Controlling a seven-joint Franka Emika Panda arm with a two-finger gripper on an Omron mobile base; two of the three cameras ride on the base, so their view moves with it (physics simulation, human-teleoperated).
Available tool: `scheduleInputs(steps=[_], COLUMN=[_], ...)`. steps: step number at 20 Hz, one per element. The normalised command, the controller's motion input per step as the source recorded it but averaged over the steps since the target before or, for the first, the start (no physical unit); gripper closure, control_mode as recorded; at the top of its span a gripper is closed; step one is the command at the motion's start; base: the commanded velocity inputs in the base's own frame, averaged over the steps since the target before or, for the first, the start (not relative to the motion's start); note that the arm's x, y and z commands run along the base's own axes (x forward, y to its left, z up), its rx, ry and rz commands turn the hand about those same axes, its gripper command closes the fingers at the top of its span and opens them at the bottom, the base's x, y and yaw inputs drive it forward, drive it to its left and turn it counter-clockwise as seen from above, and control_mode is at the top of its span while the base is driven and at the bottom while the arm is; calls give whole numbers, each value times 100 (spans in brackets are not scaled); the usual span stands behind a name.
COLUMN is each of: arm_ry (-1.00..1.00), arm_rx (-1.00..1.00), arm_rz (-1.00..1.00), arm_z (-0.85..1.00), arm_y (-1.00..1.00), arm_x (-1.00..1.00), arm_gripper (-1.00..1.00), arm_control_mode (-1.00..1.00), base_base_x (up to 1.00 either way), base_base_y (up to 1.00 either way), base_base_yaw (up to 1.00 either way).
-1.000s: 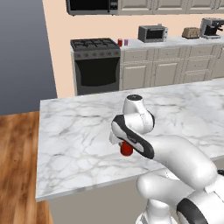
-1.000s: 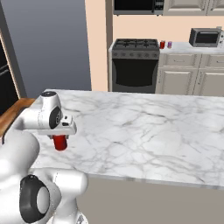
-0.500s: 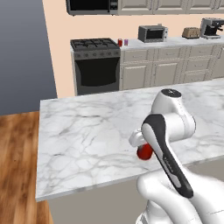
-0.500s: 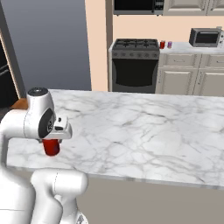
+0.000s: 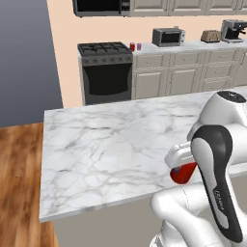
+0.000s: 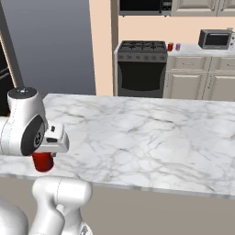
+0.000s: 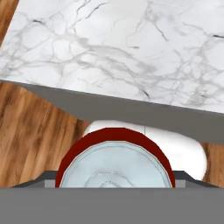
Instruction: Four empty soda cans are scattered around the kitchen. Gather all the cans and cluster them next to the stove for recycling.
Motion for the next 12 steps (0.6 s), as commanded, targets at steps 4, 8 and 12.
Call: scheduleInputs(steps=[4, 8, 12], arm_ry=[3, 0, 0], arm_rx=[0, 0, 0], arm_rz=[0, 0, 0], arm_z=[17, 0, 0], arm_y=[0, 0, 0], arm_x=[-51, -10, 0], arm_gripper=[100, 100, 100], arm_control_mode=[-100, -100, -100], base_base_x=[0, 0, 0], base_base_y=[0, 0, 0], base_base_yaw=[0, 0, 0])
